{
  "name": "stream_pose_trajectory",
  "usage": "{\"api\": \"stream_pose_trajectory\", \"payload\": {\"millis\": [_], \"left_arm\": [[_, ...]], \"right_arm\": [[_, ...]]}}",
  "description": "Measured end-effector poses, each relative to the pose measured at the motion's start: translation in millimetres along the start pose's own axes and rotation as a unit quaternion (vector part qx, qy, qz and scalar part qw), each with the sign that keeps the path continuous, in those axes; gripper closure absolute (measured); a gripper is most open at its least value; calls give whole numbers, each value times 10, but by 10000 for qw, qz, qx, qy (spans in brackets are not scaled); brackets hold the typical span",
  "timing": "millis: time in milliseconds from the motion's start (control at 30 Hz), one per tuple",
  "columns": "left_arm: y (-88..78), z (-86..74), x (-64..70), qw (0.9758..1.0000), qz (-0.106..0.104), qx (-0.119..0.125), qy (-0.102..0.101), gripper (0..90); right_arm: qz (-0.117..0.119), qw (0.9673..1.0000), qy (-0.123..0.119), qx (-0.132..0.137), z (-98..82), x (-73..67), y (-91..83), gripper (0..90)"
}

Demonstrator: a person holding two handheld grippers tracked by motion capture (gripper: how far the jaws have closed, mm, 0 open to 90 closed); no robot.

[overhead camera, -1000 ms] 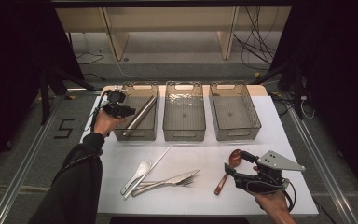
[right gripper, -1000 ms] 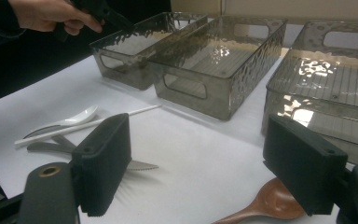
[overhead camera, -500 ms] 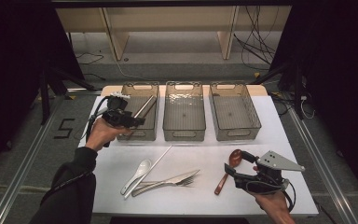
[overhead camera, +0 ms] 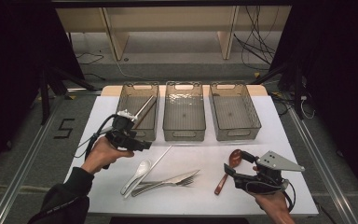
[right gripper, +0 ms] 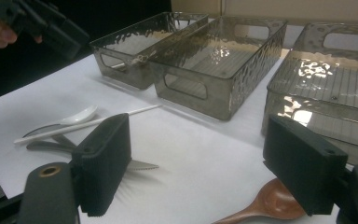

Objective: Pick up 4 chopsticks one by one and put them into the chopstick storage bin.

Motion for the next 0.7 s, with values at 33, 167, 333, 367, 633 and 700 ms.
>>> {"api": "stream_pose_trajectory", "payload": {"millis": [33,167,333,367,633,700], "left_arm": [[19,-38,11,10000,-8,-7,-33,205],[59,-184,54,9999,-16,-155,-74,199],[75,-315,114,9995,-93,-238,-179,194],[91,-349,131,9993,-112,-290,-205,194],[157,-534,261,9986,-84,-510,-135,214],[193,-590,285,9978,-55,-654,-85,225]], "right_arm": [[-8,10000,-8,-3,0,-1,-1,242],[-5,10000,-9,-2,0,-3,-2,241],[-5,10000,-11,-3,-1,0,-3,242],[-3,10000,-5,-8,-2,-1,-1,242],[-13,10000,-20,0,0,-2,-2,241],[-9,10000,-17,4,1,-2,-2,241]]}}
Point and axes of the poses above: each handheld gripper's, and its own axes: y roughly forward along the jaws, z roughly out of its top, x roughly to its right, the point moved 8 cm from there along y, roughly forward along the jaws, and after that the axes turned 2 degrees about -z, right-handed, at the moved point
